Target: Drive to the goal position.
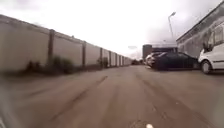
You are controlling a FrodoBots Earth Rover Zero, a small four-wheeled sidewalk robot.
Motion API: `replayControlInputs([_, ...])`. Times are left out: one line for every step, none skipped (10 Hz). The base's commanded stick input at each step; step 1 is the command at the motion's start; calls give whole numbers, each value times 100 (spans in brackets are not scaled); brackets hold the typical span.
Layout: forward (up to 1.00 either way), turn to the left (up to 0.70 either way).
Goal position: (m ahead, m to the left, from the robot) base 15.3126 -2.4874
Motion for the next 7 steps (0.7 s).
replayControlInputs([60, -11])
replayControlInputs([60, -5])
replayControlInputs([60, -1])
replayControlInputs([60, 0])
replayControlInputs([60, 0])
replayControlInputs([60, 0])
replayControlInputs([60, -2])
